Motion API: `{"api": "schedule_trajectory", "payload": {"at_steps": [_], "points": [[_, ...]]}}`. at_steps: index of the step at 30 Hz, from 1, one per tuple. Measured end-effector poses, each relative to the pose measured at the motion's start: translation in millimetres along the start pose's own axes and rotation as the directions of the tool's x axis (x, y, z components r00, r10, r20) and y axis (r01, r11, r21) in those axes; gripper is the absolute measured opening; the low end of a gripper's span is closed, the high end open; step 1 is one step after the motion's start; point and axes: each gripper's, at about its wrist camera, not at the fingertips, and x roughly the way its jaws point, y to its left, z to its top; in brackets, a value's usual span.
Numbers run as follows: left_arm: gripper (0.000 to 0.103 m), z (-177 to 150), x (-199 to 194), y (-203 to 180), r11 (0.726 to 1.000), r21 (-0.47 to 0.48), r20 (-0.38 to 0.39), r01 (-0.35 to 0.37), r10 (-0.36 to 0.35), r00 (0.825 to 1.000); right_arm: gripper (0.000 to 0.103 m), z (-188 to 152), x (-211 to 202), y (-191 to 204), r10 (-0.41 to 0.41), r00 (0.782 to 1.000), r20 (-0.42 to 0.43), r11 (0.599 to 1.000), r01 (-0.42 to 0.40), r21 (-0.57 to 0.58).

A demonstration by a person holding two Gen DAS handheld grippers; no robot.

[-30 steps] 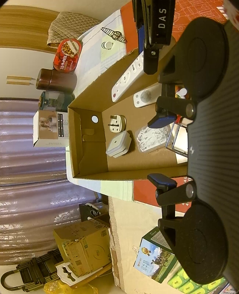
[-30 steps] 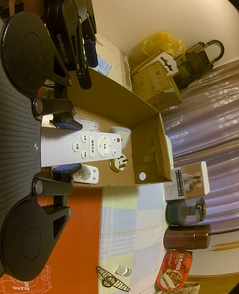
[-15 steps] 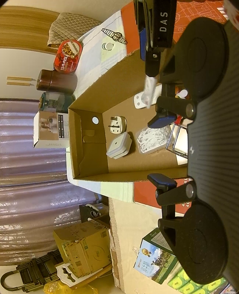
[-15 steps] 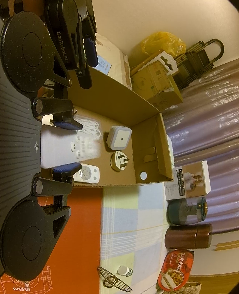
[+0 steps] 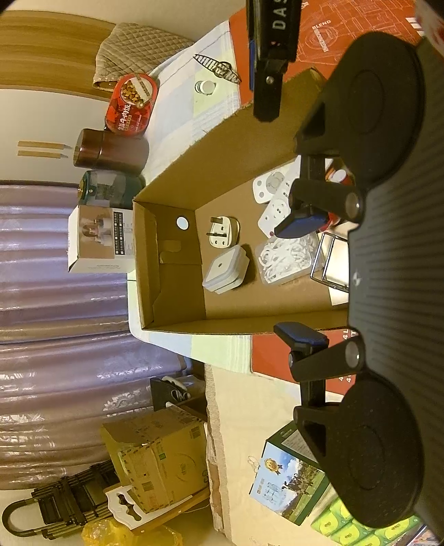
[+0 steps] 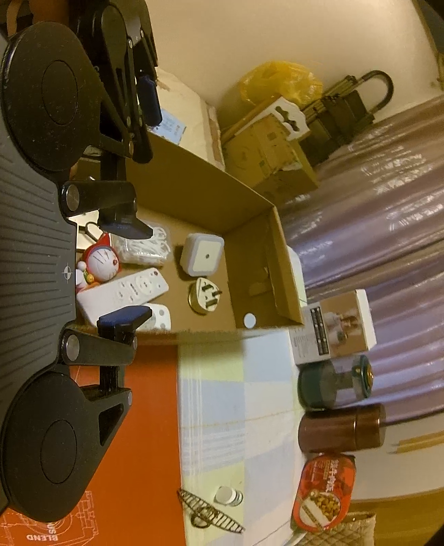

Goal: Organize rigid objects
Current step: 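Open the right gripper to release the white remote into the box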

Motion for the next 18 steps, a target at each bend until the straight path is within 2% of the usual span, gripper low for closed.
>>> {"api": "schedule_trajectory", "payload": {"at_steps": [18], "points": [[0.049,11.6,-43.7,-35.8,1.0,0.005,0.061,0.02,-0.021,0.998,0.05,-8.7,-66.8,-24.2,-0.041,0.997,0.058,0.999,0.04,0.018]]}}
